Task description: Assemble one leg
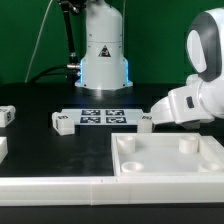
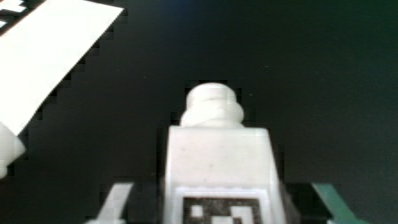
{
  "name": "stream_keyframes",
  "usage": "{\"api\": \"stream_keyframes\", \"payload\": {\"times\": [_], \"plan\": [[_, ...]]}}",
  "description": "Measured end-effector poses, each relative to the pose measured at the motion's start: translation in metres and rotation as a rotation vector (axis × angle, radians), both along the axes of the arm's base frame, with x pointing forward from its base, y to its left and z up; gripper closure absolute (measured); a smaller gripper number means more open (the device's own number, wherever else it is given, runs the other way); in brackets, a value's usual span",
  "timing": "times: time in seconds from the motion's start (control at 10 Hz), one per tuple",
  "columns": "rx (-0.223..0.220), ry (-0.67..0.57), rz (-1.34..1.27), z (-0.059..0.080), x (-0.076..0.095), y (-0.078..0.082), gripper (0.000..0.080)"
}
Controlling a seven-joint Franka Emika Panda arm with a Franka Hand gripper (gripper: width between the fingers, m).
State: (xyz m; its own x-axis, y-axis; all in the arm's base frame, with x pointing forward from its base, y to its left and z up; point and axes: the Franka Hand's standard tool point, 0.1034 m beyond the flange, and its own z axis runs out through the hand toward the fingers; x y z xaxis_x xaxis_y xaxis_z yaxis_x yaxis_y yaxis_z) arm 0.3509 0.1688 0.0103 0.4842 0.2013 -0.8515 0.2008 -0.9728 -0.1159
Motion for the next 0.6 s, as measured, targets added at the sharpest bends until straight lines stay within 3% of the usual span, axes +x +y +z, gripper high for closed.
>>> {"api": "stream_keyframes", "payload": {"times": [0.2,0.4,0.6], "plan": [[0.024,-0.023,-0.001,0.029,0.013,-0.002,0.0511],[0.019,-0.053,0.006,0.060,0.018,-0.004,0.0511],[0.021,-0.078,0.004,0.059,0.018,-0.005,0.0511]]}}
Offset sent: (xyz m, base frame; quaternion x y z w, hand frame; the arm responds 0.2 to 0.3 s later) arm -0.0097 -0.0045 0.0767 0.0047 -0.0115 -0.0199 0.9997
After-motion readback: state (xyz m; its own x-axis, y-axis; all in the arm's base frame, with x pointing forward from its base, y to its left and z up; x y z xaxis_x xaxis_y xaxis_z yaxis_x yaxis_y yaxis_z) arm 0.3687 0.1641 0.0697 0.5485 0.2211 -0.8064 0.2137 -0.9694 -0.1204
